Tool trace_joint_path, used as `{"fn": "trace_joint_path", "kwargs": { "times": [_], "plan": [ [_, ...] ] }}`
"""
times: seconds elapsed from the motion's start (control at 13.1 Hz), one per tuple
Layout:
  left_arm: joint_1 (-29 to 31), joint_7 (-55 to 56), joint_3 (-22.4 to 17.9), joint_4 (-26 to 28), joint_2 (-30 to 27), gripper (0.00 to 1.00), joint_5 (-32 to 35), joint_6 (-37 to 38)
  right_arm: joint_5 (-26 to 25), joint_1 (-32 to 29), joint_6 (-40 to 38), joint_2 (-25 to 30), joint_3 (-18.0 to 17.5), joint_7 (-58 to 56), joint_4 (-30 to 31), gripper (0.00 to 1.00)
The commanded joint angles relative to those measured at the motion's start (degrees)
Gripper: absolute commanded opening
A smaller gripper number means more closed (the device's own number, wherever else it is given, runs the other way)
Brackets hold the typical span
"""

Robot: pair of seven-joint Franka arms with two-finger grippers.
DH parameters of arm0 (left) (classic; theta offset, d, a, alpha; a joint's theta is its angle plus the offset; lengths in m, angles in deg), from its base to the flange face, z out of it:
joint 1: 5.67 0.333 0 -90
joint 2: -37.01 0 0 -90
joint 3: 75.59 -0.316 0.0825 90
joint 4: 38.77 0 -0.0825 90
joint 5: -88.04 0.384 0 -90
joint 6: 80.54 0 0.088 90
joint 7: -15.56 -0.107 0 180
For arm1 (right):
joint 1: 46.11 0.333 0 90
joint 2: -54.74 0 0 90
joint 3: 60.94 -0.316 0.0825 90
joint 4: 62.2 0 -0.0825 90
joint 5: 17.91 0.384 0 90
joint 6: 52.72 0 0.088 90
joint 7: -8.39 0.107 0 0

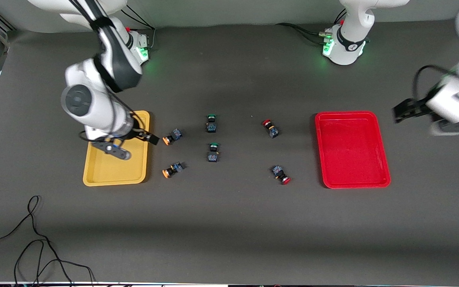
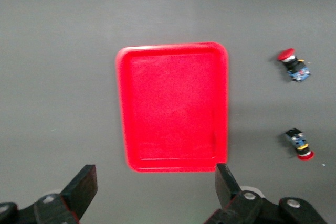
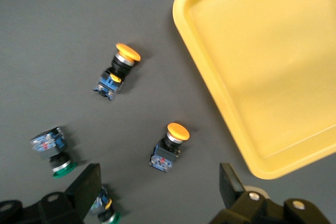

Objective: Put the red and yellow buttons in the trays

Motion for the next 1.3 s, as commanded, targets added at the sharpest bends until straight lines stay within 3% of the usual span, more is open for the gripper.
{"fn": "trace_joint_path", "kwargs": {
  "times": [0.0, 0.15, 0.38, 0.53, 0.69, 0.92, 1.22],
  "plan": [
    [-1.05, 7.24, 7.21, 0.15, 3.59, 1.0, 0.48, -1.72, 0.58, -0.88, 9.29, -2.11, -3.69, 6.33, 5.86, 1.0],
    [-3.68, 14.76, 10.91, -0.03, 7.81, 1.0, 0.3, -5.65, 0.58, -0.88, 12.65, -5.54, -3.96, 7.4, 6.84, 1.0],
    [-10.79, 26.65, 11.18, 0.86, 16.41, 1.0, 0.04, -13.14, 0.58, -0.79, 13.71, -9.07, -4.05, 10.71, 7.8, 1.0],
    [-12.47, 35.76, 11.27, 1.81, 20.2, 1.0, -0.05, -17.09, 0.58, -0.79, 15.46, -10.74, -4.48, 13.97, 7.81, 1.0],
    [-14.93, 45.1, 11.27, 6.89, 21.79, 0.99, 0.12, -24.71, 0.67, -0.79, 17.83, -12.23, -4.57, 19.15, 7.72, 1.0],
    [-14.94, 47.23, 11.27, 16.39, 22.32, 0.98, -0.31, -39.74, 0.67, -0.79, 18.29, -13.64, -4.75, 21.45, 7.81, 1.0],
    [-16.43, 50.05, 11.36, 19.57, 24.0, 0.84, -0.14, -44.88, 0.67, -0.79, 18.29, -13.91, -6.07, 22.69, 7.81, 0.98]
  ]
}}
